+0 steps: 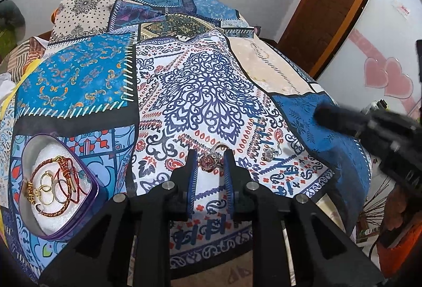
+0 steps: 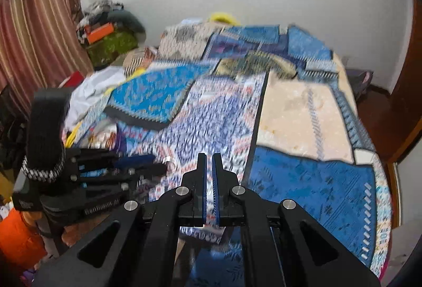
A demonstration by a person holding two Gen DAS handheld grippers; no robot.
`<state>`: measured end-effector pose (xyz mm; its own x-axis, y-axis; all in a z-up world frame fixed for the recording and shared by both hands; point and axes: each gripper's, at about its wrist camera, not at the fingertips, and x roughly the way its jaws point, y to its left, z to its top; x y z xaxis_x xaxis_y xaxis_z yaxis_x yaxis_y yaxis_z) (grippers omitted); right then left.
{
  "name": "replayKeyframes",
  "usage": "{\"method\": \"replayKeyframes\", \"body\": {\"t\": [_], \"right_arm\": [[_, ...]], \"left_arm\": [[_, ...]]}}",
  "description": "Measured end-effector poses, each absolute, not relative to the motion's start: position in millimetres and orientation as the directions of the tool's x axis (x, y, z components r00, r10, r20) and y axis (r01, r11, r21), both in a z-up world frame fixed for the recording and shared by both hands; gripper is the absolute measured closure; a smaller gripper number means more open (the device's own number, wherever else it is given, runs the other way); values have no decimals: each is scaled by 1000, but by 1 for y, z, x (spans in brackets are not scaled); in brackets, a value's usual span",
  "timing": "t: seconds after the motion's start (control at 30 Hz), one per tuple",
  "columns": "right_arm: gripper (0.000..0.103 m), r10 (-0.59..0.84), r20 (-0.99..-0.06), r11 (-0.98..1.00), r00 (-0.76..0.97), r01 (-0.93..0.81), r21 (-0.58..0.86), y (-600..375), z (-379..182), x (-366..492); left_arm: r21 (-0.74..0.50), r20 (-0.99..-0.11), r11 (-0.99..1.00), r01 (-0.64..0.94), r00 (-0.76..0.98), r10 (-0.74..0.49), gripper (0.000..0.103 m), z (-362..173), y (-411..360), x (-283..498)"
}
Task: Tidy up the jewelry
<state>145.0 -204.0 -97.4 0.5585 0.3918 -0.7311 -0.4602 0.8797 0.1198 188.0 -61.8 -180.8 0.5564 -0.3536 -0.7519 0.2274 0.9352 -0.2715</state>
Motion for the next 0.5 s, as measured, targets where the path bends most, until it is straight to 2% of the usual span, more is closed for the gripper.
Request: {"method": "replayKeyframes", "body": {"t": [0.1, 0.17, 0.5], "right_arm": [[87, 387, -765, 877, 515, -462, 132, -201, -107, 148], [75, 377, -778, 877, 503, -463, 126, -198, -114, 147], [73, 367, -810, 879, 458, -457, 140, -189, -135, 149]], "left_arm": [[-285, -748, 931, 226, 555, -364, 85, -182, -60, 189], [-293, -746, 929, 227, 554, -371, 85, -182, -59, 190], [-279, -737, 934, 223, 573, -357, 88, -180, -54, 184]]}}
